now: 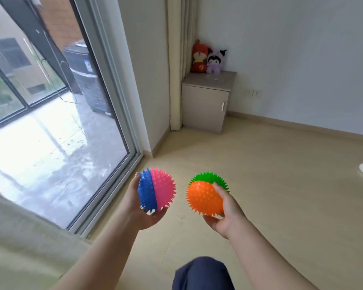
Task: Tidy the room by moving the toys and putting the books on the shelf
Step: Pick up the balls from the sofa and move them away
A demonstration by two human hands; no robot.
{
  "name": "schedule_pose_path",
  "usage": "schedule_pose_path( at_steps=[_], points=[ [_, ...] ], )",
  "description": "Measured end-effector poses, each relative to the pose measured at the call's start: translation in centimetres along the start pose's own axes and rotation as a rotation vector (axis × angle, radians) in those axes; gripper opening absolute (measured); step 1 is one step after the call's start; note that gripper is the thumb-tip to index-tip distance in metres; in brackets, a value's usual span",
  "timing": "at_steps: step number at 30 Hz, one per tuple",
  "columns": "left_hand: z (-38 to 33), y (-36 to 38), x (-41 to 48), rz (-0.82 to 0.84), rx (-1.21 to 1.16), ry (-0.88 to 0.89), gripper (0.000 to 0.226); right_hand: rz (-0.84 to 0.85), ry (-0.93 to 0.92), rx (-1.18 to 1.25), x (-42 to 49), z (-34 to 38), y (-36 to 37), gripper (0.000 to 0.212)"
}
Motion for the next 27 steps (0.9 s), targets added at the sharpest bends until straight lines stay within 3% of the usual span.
schedule_pose_path(
  at_steps=[5,15,27],
  points=[
    [-3.2,9.4,7.1,0.027,0.037,0.035,0.058,0.008,-0.008,-0.030,8.1,9.8,2.1,0.050],
    [-5.6,33.5,19.4,0.072,-0.001,-0.078,0.047,0.051,-0.049,-0.087,21.7,33.2,2.0,0.048],
    [-7.2,53.2,33.2,0.080,0.059,-0.129,0.048,-0.029,-0.076,-0.017,34.7,50.6,0.1,0.034]
  ],
)
Point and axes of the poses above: each hand's wrist, its own x-axis towards the middle knuckle, its own y-axis out of the palm, z = x × y, the point moved 4 cm from there along x, towards the middle knuckle, and after that the axes turned 11 degrees about -x, right-handed, at the moved point
